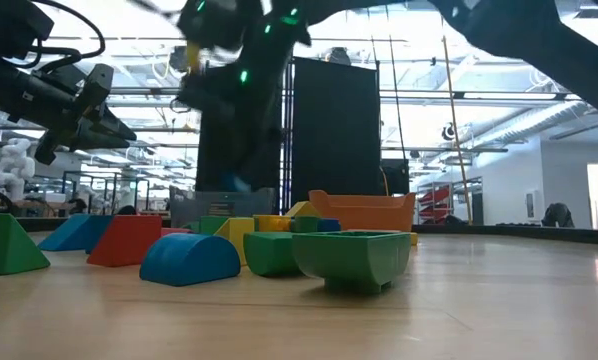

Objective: Sort blocks by size
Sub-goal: Put the small blue block into the black bin

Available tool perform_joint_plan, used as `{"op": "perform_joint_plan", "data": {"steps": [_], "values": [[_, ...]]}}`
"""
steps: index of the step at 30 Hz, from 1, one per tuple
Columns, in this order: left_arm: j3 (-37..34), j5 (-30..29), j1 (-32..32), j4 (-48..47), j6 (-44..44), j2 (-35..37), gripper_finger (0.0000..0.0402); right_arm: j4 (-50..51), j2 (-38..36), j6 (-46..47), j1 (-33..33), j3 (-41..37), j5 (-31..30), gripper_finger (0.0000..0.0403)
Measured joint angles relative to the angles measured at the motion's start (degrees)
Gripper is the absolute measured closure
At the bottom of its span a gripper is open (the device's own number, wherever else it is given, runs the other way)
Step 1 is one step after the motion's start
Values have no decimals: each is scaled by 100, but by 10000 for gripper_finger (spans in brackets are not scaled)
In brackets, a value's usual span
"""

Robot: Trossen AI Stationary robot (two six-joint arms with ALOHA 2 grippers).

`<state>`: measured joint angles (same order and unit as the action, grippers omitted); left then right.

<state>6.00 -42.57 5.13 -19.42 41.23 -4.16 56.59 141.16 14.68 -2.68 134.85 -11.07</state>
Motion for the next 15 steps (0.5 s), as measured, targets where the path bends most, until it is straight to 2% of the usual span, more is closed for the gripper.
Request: {"op": "perform_joint_plan", "data": {"steps": [8,12,15], "values": [[0,-32,0,0,10,0,307,-1349,-327,-254,-1126,10,-84,295],[0,-31,0,2,28,0,307,-1973,-214,-154,-1558,10,408,295],[0,-31,1,2,31,-1,307,-2180,-73,-185,-1726,6,519,295]]}}
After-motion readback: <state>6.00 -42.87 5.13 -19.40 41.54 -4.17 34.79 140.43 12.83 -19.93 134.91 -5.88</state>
